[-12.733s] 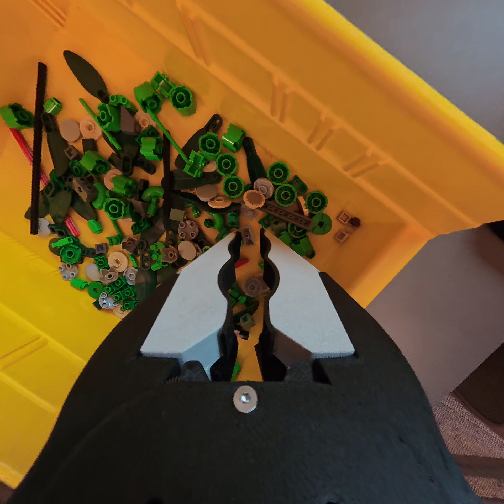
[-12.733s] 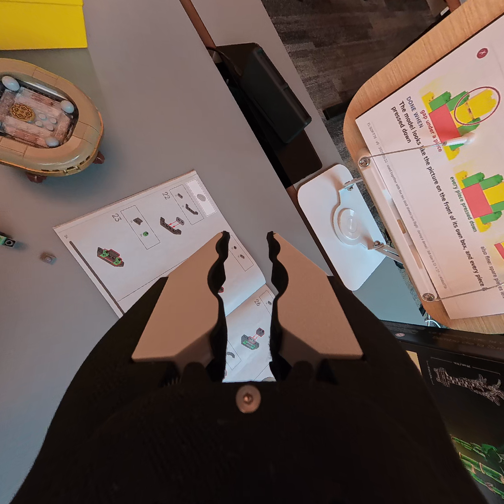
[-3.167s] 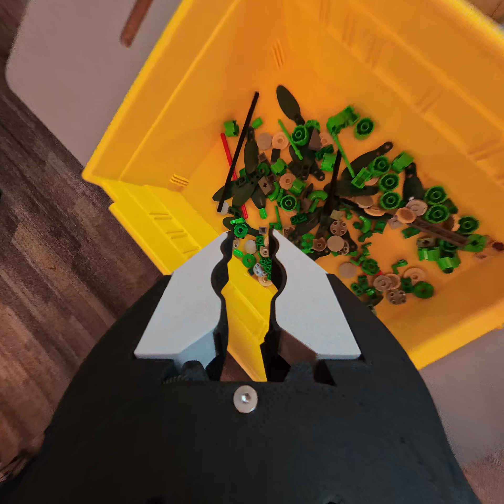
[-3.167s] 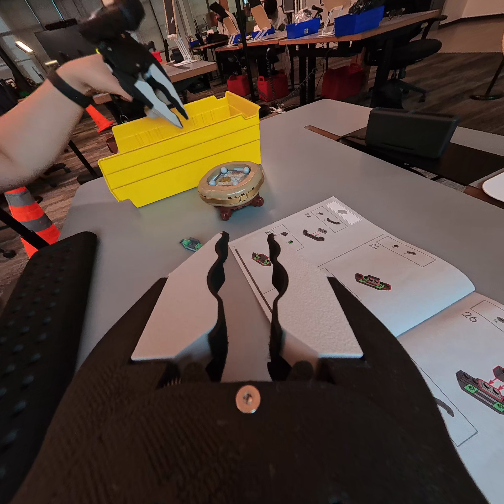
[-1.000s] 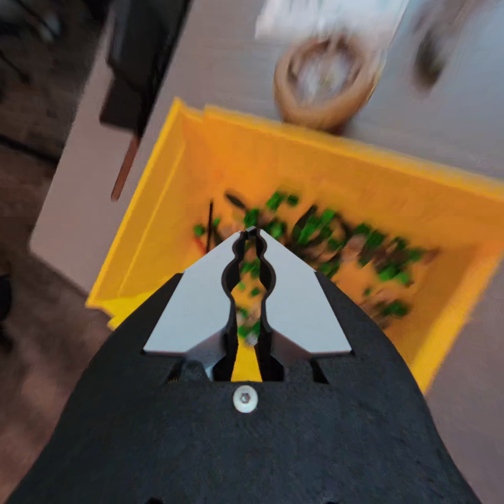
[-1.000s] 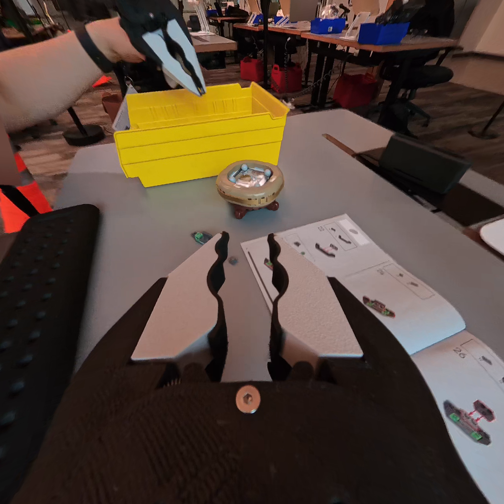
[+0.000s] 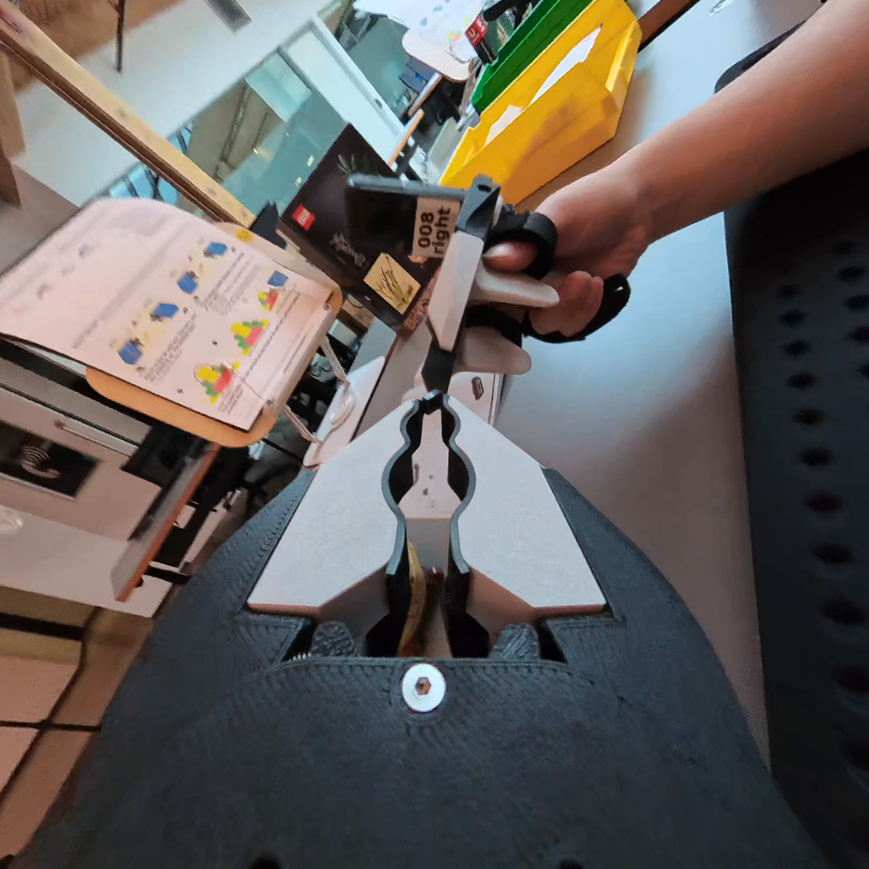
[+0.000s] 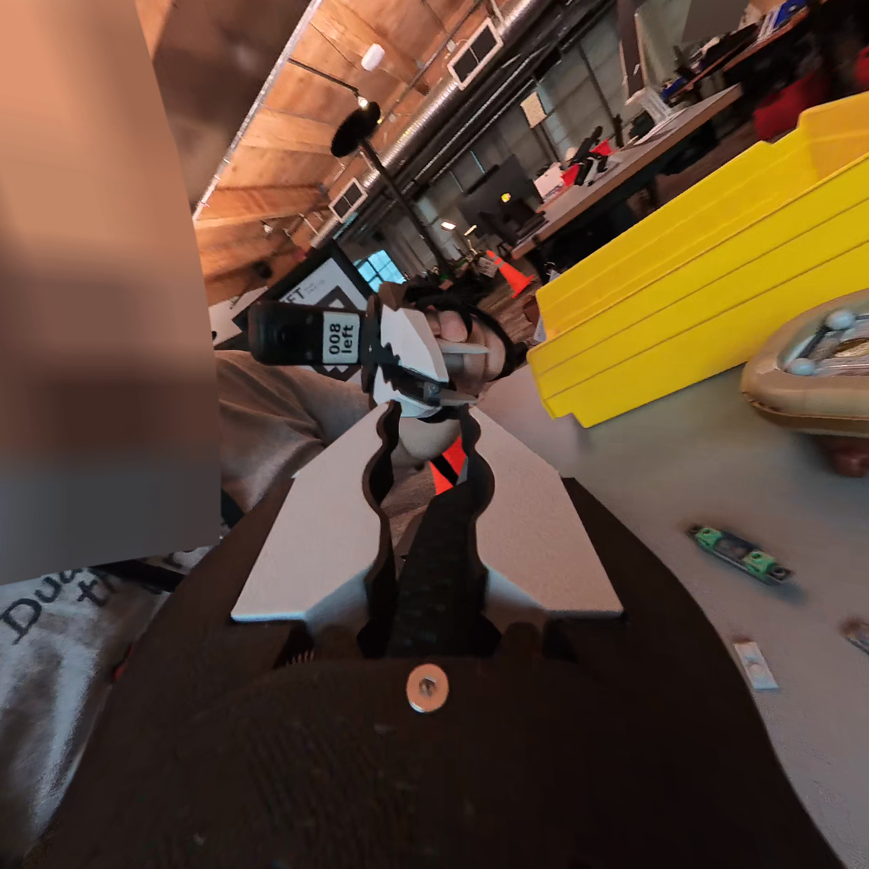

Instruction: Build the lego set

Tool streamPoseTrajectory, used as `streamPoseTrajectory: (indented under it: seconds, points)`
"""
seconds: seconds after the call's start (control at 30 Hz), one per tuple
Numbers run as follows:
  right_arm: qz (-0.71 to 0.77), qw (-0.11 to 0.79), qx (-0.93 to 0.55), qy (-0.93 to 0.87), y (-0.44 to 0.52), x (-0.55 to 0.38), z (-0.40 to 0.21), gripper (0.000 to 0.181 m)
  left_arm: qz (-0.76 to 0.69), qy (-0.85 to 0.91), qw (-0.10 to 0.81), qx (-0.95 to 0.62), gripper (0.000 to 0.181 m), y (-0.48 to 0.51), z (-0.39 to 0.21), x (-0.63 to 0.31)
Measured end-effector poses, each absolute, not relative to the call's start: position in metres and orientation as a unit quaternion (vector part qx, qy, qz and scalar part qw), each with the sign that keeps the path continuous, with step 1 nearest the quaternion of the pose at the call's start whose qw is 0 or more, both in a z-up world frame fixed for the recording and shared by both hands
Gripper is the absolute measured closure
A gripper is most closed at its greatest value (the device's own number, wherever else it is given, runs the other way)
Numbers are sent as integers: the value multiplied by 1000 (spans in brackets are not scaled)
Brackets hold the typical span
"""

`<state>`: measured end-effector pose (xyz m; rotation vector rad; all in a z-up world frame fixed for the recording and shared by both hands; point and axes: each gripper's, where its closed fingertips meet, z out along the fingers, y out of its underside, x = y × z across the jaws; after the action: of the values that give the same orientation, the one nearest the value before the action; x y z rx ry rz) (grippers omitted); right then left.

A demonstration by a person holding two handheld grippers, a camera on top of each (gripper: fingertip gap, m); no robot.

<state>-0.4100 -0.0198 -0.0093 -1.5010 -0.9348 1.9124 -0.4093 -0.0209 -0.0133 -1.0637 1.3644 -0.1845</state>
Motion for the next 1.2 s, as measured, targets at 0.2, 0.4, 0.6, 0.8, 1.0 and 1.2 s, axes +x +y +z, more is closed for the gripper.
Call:
streamPoseTrajectory:
  seconds: [0.2,0.4,0.6,0.8,1.0,1.2]
  points:
    - [703,266,-556,-354,-21,-408,-9,161,-83,612,642,-454,176,-26,-16,-403]
    - [686,266,-568,-369,-25,-415,-16,168,-79,626,635,-445,176,-29,-22,-399]
    - [687,256,-568,-374,-26,-414,-18,171,-72,627,637,-444,175,-28,-23,-398]
    - [676,259,-573,-383,-27,-415,-21,175,-72,627,634,-446,175,-27,-26,-398]
    - [652,280,-587,-390,-20,-412,-25,175,-72,610,646,-453,161,-23,-26,-399]
    - [282,419,-653,-565,39,-364,-95,175,-86,579,638,-501,139,-17,-31,-416]
